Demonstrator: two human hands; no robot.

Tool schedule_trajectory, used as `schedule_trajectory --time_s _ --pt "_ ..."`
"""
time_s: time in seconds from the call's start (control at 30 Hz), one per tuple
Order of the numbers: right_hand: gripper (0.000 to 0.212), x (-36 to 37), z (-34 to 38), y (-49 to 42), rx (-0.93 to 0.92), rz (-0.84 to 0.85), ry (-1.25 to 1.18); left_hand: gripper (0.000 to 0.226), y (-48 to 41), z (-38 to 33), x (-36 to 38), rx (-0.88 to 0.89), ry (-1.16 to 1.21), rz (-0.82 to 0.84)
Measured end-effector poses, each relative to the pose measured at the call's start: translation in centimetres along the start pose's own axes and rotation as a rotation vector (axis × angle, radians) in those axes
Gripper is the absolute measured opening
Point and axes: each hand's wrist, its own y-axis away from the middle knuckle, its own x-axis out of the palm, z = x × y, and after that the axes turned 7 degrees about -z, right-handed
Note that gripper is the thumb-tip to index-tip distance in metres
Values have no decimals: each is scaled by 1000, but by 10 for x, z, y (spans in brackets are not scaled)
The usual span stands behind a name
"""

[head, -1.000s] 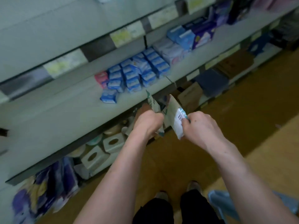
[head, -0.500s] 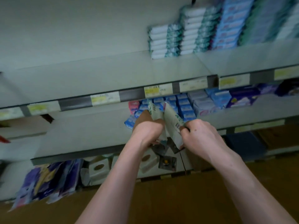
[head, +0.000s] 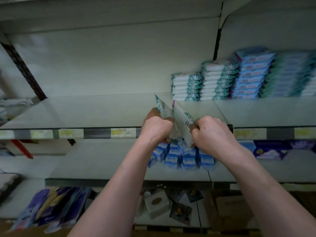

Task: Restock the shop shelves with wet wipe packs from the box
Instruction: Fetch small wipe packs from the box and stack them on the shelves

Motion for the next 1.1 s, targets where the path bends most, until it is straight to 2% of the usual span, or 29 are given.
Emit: schedule_trajectory --time_s 0.1,0.17,0.3,0.4,0.5,0.67,0.77,0.9,0.93,1.0,1.1 --pt "23 -4 0 -20 -14 -9 -8 34 -14 -7 0 -57 102 -17" --pt "21 -4 0 -38 -36 -9 33 34 -26 -11 -2 -159 222 3" --pt "21 3 -5 -70 -143 -46 120 12 -46 -21 -10 -319 534 118" --pt "25 12 -13 -90 -238 -160 41 29 -75 -22 -12 -388 639 174" --pt "30 21 -15 -115 -298 -221 -16 45 -106 -23 -14 -411 640 190" --pt "39 29 -11 -161 -303 -261 -141 18 -149 -28 -9 -422 718 191" --pt "42 26 -6 -190 -174 -243 -388 12 -173 -35 -9 -442 791 186" --pt "17 16 5 -215 271 -89 -1100 11 -202 -46 -6 -421 803 197" --pt "13 15 5 -221 339 -46 -1197 11 -208 -49 -4 -404 787 208" --pt "11 15 1 -233 369 -8 -1167 15 -217 -54 0 -369 744 218" --pt "15 15 -10 -252 351 -73 -983 21 -227 -62 5 -342 659 205"
